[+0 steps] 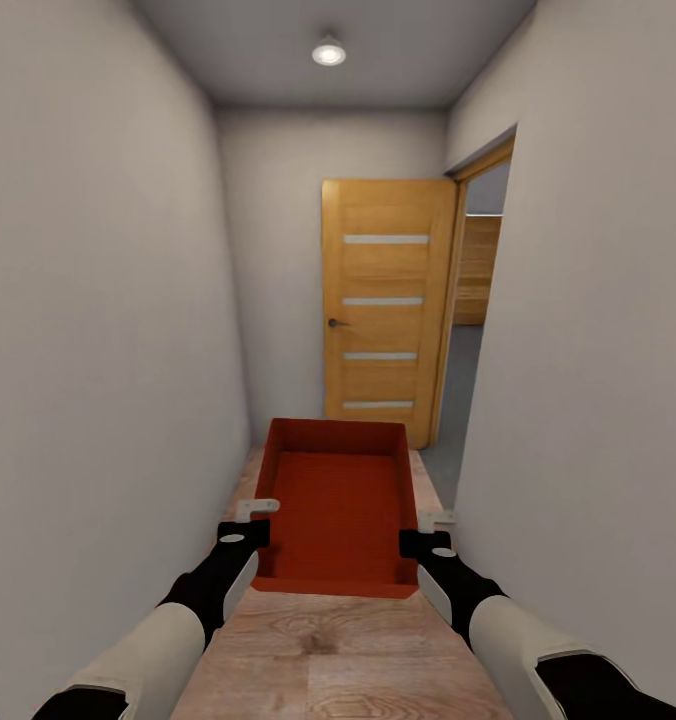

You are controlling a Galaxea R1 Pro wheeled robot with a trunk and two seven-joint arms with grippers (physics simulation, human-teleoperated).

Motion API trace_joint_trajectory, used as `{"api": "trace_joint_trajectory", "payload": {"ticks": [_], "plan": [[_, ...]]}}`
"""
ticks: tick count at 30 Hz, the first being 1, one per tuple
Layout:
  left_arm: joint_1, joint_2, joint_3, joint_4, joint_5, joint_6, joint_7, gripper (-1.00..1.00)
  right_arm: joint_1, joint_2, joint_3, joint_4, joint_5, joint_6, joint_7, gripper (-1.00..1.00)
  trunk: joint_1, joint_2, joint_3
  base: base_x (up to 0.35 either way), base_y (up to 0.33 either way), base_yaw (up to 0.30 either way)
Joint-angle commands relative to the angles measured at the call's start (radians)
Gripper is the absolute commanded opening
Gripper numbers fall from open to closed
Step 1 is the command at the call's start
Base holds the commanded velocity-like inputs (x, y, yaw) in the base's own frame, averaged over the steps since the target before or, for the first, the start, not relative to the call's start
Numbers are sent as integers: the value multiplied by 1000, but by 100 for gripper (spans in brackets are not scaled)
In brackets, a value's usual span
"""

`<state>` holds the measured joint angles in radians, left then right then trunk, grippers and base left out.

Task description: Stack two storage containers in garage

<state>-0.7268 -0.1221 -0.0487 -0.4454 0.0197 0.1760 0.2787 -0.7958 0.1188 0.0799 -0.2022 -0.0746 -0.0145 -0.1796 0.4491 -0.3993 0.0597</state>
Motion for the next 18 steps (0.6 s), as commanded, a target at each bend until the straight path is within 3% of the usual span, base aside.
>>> {"api": "trace_joint_trajectory", "payload": {"ticks": [1, 18], "plan": [[0, 14, 3, -3, -15, 10, 19, -100, 0, -26, -4, 0, -1, -2, -6, -100, 1, -1, 0, 324, 0, 0], [0, 14, 3, -3, -15, 10, 19, -100, 0, -27, -4, 0, 0, -2, -6, -100, 1, -1, 0, 323, 32, 0]]}}
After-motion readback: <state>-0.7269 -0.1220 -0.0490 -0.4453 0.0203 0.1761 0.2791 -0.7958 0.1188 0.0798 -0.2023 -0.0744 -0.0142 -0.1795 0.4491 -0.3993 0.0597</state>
